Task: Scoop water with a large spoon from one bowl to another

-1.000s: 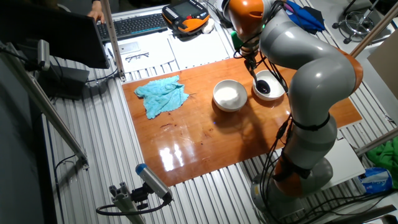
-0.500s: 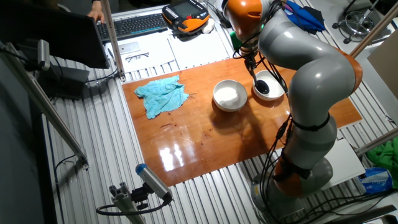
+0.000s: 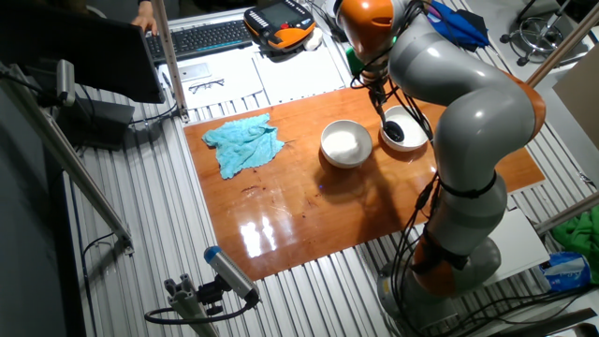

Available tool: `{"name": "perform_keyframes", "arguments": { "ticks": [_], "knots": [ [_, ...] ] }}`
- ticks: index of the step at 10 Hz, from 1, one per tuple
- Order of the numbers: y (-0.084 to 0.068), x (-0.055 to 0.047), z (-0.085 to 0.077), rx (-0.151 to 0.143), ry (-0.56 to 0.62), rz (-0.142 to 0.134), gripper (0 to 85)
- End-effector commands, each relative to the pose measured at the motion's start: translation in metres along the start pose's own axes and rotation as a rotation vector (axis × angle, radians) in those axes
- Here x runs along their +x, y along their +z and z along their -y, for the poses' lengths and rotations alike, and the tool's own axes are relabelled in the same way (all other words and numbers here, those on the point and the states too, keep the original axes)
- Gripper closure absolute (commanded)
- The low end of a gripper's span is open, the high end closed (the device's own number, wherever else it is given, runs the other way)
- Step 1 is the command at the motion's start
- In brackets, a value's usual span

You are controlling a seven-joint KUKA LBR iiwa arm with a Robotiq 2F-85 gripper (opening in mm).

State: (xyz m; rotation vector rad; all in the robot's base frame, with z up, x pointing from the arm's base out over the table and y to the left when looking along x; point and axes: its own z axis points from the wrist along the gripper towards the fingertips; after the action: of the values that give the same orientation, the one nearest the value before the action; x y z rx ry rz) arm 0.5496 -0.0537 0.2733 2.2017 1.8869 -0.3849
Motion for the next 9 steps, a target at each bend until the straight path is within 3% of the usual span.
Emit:
{"name": "perform_keyframes", "arguments": {
  "ticks": [1,6,9],
  "knots": [
    [-0.0015,-0.0001,0.0010,-0.003,-0.004,0.007,85.0],
    [-0.0080,0.0002,0.0066,-0.010,-0.021,0.025,85.0],
    [-0.0106,0.0013,0.0075,-0.020,-0.038,0.057,85.0]
  ]
}}
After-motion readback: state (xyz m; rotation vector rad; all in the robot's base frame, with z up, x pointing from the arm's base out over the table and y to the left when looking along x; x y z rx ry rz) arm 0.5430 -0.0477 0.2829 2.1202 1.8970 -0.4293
